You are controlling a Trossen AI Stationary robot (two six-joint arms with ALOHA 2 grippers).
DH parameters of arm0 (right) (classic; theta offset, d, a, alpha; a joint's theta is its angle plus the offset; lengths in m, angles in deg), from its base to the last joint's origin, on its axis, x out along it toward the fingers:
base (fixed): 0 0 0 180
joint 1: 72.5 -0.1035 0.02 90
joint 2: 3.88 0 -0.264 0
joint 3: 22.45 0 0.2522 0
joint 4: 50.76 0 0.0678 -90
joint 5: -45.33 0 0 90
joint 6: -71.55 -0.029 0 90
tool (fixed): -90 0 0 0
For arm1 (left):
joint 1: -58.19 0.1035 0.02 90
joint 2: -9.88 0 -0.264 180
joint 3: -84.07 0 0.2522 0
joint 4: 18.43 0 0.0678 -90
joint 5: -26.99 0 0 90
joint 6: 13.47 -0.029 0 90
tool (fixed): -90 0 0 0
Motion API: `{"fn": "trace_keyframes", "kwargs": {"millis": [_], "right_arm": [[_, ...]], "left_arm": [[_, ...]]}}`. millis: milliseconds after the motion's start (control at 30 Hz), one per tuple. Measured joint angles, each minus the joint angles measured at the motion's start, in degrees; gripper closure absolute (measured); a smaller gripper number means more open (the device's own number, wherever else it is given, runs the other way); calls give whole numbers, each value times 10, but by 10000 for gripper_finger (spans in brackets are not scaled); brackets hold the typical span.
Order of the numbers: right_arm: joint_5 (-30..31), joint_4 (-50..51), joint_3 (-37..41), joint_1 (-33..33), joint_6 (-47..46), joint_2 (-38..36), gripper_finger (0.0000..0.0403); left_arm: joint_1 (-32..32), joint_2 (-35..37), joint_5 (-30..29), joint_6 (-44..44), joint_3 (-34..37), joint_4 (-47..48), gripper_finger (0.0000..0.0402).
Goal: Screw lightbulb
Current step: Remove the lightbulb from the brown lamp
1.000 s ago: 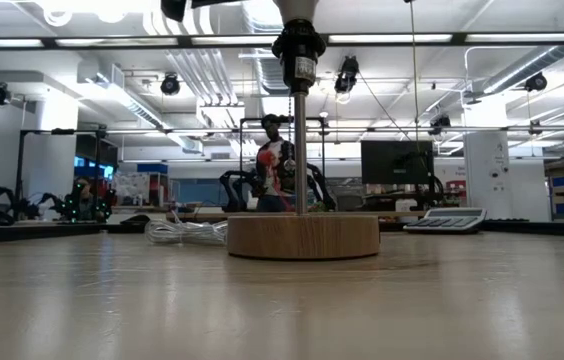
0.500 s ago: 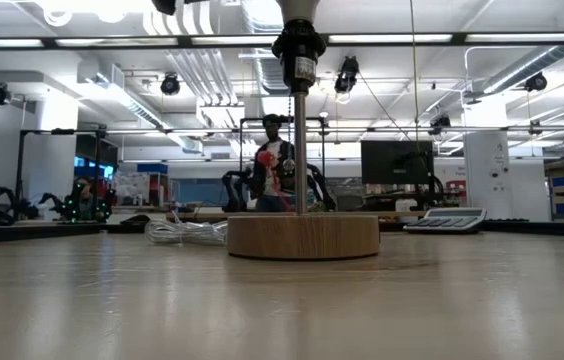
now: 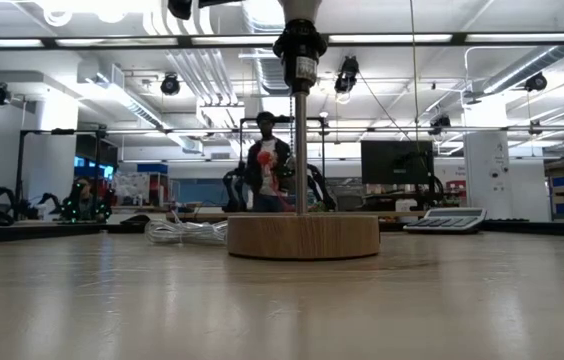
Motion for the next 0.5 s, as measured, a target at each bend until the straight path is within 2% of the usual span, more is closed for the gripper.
{"fn": "trace_keyframes", "kwargs": {"millis": [233,367,500], "right_arm": [[63,31,0,6,-10,-2,403],[92,45,0,6,-8,-1,403],[105,55,0,7,-3,0,403]], "left_arm": [[-2,0,29,9,0,0,402],[-2,0,82,13,0,0,402],[-8,0,77,14,0,6,402]]}}
